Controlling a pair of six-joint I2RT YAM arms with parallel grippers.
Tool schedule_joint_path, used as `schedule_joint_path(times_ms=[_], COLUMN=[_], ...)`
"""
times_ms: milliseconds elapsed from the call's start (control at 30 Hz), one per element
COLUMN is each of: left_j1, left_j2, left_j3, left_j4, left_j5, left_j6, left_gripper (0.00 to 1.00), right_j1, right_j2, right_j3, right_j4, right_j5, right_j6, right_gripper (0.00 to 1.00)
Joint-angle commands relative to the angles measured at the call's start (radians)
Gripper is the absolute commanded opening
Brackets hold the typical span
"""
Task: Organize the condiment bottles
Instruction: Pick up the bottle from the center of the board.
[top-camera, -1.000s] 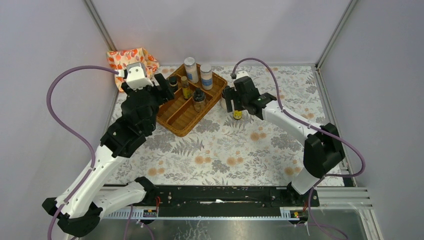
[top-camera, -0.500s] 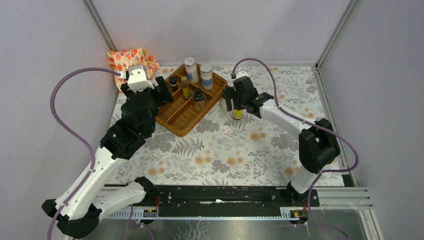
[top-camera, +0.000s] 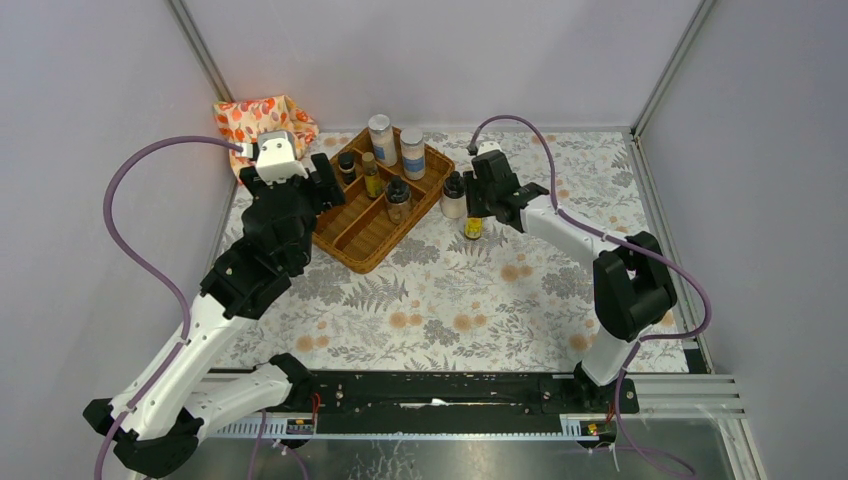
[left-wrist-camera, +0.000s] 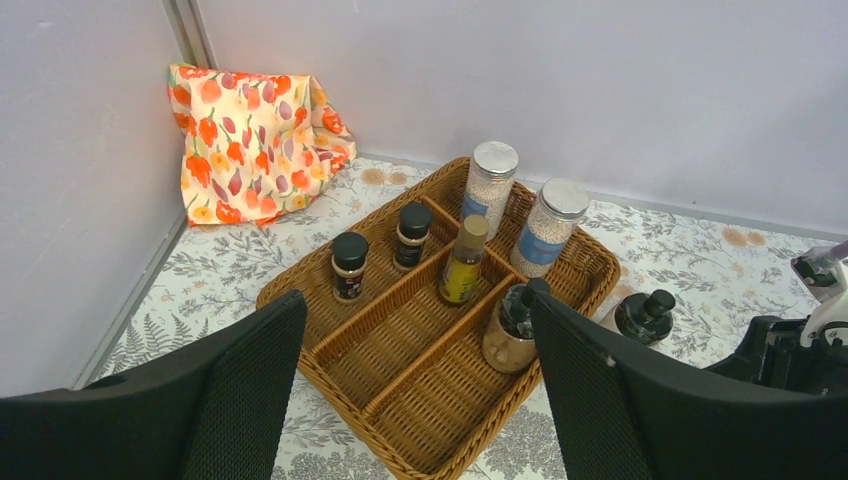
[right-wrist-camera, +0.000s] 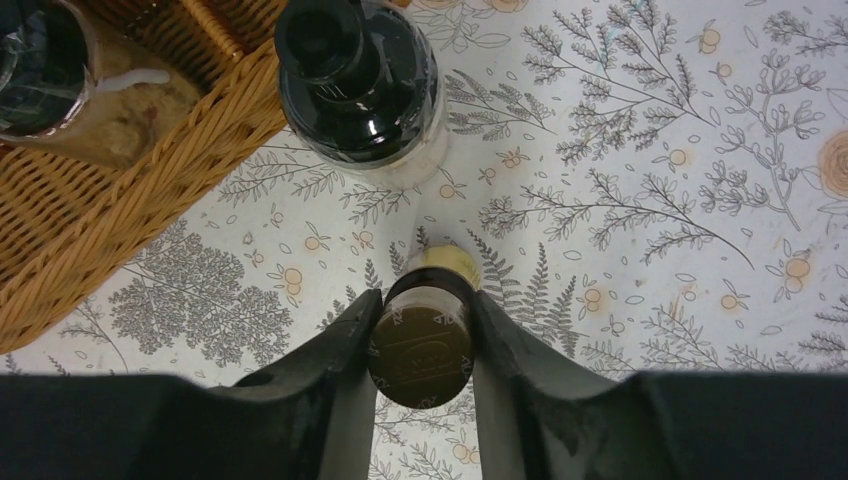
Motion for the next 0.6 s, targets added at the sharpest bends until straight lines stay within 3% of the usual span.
schedule_joint_path(times_ms=[0, 67, 233, 567], left_j1=[-0.005, -0.005, -0.005, -0.005], left_j2=[-0.006, -0.006, -0.015, -0.007], left_j3=[-0.009, -0.008, -0.011, 0.022], left_j4=[0.048, 0.05, 0.048, 0.021], left_j5=[-0.029, -0.033, -0.034, -0.055], left_j6=[0.036, 0.038, 0.031, 0.007], left_gripper=[0.87, 0.88, 0.88, 0.88], right_j1=[-0.01, -0.011, -0.01, 0.0], right_j2=[0.008, 0.009, 0.008, -0.041], right_j3=[0.027, 0.032, 0.05, 0.102], right_j4=[0.028, 0.024, -0.002, -0.073], right_j5=[-0.02, -0.019, -0.006, 0.014], right_j6=[0.009, 0.008, -0.004, -0.05], right_gripper=[0.33, 0.28, 0.0, 0.0])
